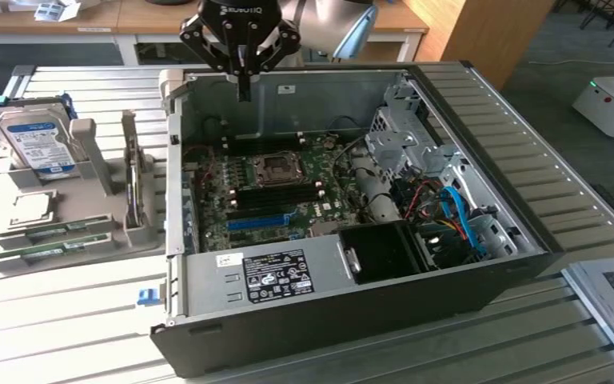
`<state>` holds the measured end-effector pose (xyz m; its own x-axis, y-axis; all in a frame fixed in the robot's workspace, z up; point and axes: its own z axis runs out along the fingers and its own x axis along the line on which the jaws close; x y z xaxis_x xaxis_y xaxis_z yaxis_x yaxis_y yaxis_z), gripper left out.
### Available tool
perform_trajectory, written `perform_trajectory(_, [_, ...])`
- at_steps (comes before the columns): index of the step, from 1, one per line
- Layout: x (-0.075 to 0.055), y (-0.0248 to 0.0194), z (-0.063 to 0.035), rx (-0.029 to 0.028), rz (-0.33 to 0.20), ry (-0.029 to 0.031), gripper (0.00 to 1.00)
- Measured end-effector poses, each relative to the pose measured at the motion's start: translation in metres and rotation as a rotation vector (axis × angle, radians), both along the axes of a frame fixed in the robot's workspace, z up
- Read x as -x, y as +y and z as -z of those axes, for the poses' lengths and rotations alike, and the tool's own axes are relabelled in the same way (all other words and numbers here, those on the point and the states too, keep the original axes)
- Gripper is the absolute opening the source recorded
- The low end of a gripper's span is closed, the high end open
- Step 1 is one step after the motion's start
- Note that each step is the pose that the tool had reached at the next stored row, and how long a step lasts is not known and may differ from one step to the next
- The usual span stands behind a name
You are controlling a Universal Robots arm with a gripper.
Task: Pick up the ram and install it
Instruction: 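Reach for the ram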
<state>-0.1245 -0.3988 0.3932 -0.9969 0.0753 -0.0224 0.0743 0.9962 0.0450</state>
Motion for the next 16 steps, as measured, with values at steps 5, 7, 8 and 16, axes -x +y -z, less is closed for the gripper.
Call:
perform_trajectory(5, [0.003,0.0,0.0,0.0,0.0,0.001,0.1])
perform_trajectory(7, [0.004,0.0,0.0,0.0,0.0,0.0014,0.1])
perform_trajectory(8, [0.005,0.0,0.0,0.0,0.0,0.0015,0.1])
perform_trajectory(16, [0.013,0.0,0.0002,0.0,0.0,0.0031,0.1])
